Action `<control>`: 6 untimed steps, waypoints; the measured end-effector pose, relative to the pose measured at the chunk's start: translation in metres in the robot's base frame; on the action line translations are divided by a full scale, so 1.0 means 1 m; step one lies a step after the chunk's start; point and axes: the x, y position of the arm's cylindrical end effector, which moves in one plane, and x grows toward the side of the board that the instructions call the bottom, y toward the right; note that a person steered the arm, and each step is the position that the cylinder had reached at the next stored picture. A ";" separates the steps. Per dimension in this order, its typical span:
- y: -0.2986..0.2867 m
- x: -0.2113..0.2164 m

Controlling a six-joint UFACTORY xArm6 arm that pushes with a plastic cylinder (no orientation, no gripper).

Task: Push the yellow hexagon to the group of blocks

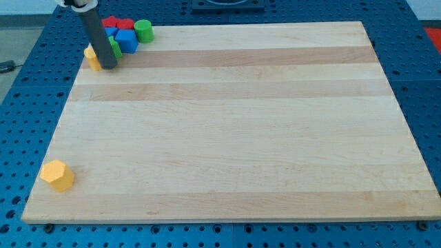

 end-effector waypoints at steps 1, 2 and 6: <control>0.015 0.000; 0.051 0.019; 0.120 0.305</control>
